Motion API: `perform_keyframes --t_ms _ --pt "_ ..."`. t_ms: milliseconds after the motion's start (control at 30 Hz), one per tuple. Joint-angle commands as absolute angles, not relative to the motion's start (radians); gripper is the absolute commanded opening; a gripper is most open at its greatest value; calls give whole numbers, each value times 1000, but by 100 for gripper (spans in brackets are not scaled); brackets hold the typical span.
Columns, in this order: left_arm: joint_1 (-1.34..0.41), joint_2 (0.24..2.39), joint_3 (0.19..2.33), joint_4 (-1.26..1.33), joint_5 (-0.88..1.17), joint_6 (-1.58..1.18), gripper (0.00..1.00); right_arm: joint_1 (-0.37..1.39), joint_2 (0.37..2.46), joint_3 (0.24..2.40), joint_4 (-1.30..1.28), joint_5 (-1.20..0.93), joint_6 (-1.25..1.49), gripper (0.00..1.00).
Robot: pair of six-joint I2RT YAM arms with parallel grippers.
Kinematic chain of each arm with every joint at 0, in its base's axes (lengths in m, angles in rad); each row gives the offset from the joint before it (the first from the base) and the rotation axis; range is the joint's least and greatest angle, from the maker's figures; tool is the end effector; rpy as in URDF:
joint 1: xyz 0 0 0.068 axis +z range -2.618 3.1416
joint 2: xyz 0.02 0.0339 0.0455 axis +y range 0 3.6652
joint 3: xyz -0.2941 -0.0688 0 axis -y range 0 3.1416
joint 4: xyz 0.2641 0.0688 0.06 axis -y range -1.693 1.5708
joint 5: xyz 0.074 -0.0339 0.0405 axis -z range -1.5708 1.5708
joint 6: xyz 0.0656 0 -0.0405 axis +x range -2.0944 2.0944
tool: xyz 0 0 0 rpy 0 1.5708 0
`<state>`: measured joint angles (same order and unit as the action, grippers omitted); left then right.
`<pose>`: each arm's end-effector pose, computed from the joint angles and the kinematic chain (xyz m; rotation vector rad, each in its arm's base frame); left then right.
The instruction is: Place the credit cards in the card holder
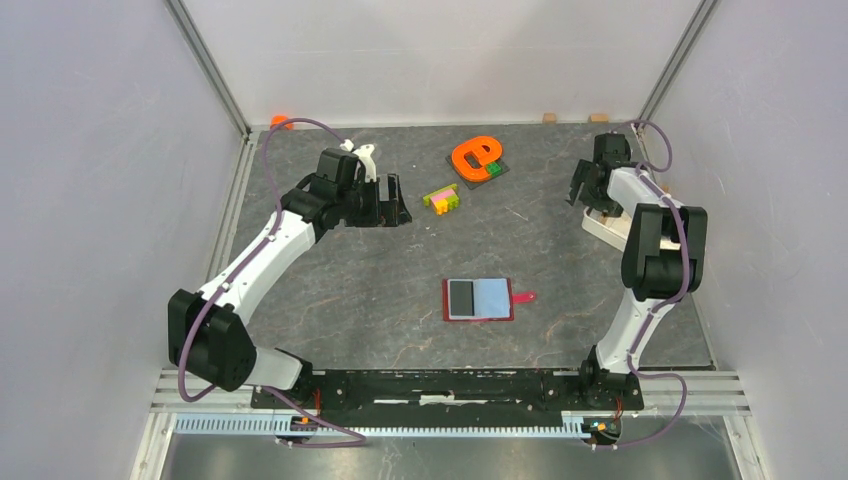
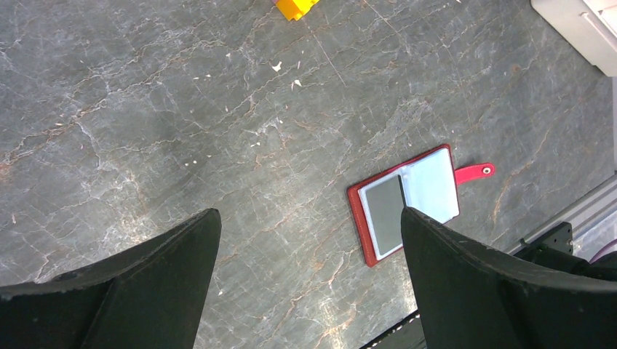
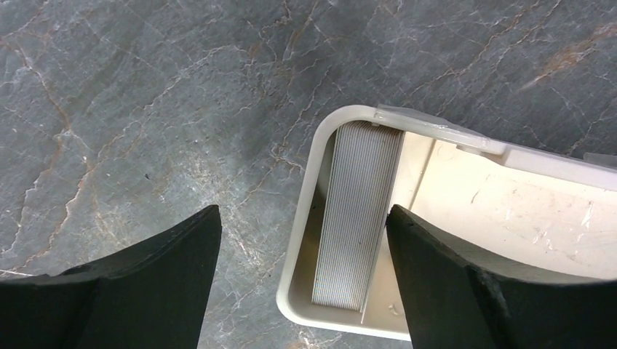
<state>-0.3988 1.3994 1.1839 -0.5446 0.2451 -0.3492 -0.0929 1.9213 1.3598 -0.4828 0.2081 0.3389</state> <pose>0.3075 -0.1469 0.3106 0.1858 2.3895 -0.6496 0.4427 -0.0549 0.1804 0.6258 2.5134 -0.1827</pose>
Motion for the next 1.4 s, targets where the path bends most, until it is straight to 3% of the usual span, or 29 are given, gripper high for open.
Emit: perform_keyframes --t_ms 0,233,500,600,1033,1233,1367 --pt "-395 1385 1178 -532 266 -312 99 -92 1858 1398 -452 189 351 86" --pt "-395 1391 1178 -532 283 -314 99 -92 1819 1356 -436 201 354 78" --pt "-395 1404 1178 -532 302 -319 99 -94 1803 1325 -430 207 351 53" --pt "-395 1409 1178 -532 308 -319 99 -97 1808 1317 -432 204 347 49" --pt "-395 1414 1175 -532 305 -319 99 -109 1730 1316 -442 165 298 61" --pt "-396 1412 1172 -532 314 -319 99 -168 1700 1276 -451 165 270 81" --pt "-395 1414 1171 -533 318 -319 99 -198 1713 1246 -443 145 254 89"
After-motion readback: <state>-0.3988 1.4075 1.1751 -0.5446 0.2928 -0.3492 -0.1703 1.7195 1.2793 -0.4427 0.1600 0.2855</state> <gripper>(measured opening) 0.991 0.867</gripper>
